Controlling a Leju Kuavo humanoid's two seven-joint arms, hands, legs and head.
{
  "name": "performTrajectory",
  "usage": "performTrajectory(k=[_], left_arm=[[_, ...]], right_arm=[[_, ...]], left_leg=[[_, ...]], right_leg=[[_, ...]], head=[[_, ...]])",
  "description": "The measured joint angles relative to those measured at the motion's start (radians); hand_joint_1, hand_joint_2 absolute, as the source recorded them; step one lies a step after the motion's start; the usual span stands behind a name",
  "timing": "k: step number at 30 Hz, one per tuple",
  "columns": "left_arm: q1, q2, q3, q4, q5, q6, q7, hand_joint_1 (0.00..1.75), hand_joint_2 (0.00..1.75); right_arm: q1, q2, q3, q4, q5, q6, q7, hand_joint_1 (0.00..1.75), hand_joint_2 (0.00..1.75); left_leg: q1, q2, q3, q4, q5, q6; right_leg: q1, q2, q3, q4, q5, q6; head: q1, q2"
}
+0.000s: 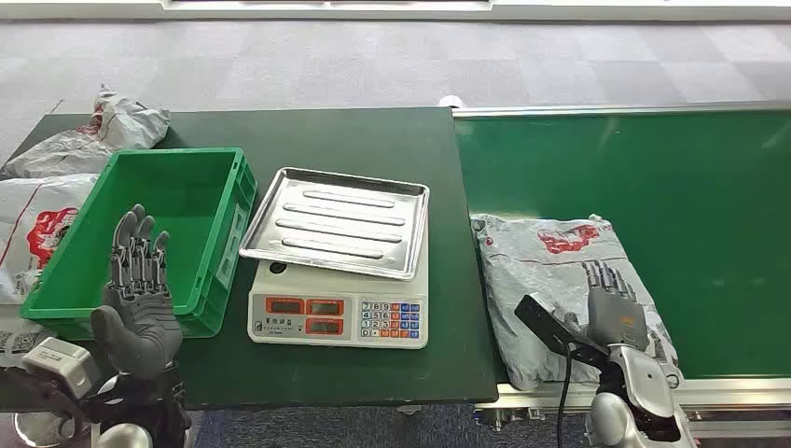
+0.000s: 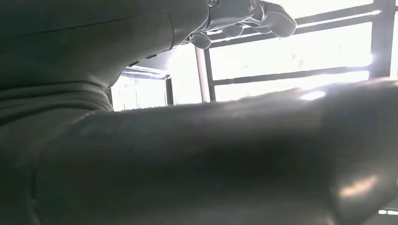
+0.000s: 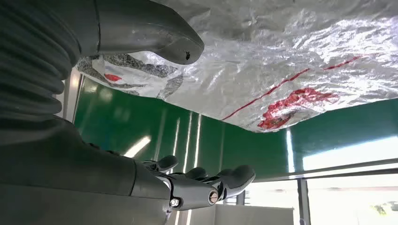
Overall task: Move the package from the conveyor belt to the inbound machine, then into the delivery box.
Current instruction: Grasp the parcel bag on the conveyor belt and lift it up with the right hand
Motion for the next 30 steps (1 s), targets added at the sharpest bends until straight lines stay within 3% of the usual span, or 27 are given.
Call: performTrajectory(k=[8, 20, 28, 30], left_arm=[[-0.001, 0.005, 0.000, 0.000, 0.005, 0.011, 0.002, 0.00, 0.00], [-0.019, 0.009, 0.000, 0.021, 0.029, 0.011, 0.036, 0.00, 0.00], [-0.023, 0.009, 0.000, 0.042, 0.039, 0.011, 0.039, 0.00, 0.00], [-0.022, 0.009, 0.000, 0.043, 0.041, 0.012, 0.039, 0.00, 0.00]], right_arm=[[-0.002, 0.000, 0.003, 0.030, -0.016, 0.043, 0.006, 0.00, 1.75], [0.024, 0.008, 0.052, 0.211, -0.064, 0.164, 0.039, 0.00, 1.75], [0.005, 0.031, 0.101, 0.293, -0.070, 0.131, 0.053, 0.00, 1.75], [0.000, 0.041, 0.108, 0.306, -0.067, 0.096, 0.048, 0.16, 1.75]], left_leg=[[0.000, 0.000, 0.000, 0.000, 0.000, 0.000], [0.000, 0.000, 0.000, 0.000, 0.000, 0.000], [0.001, 0.002, 0.006, 0.000, -0.002, 0.000], [0.001, 0.003, 0.006, 0.000, -0.002, 0.000]], right_leg=[[0.000, 0.000, 0.000, 0.000, 0.000, 0.000], [0.000, 0.000, 0.000, 0.000, -0.001, 0.000], [0.001, 0.001, 0.005, 0.000, -0.001, 0.000], [0.001, 0.001, 0.006, 0.000, -0.001, 0.000]], head=[[0.000, 0.000], [0.000, 0.000], [0.000, 0.000], [0.000, 0.000]])
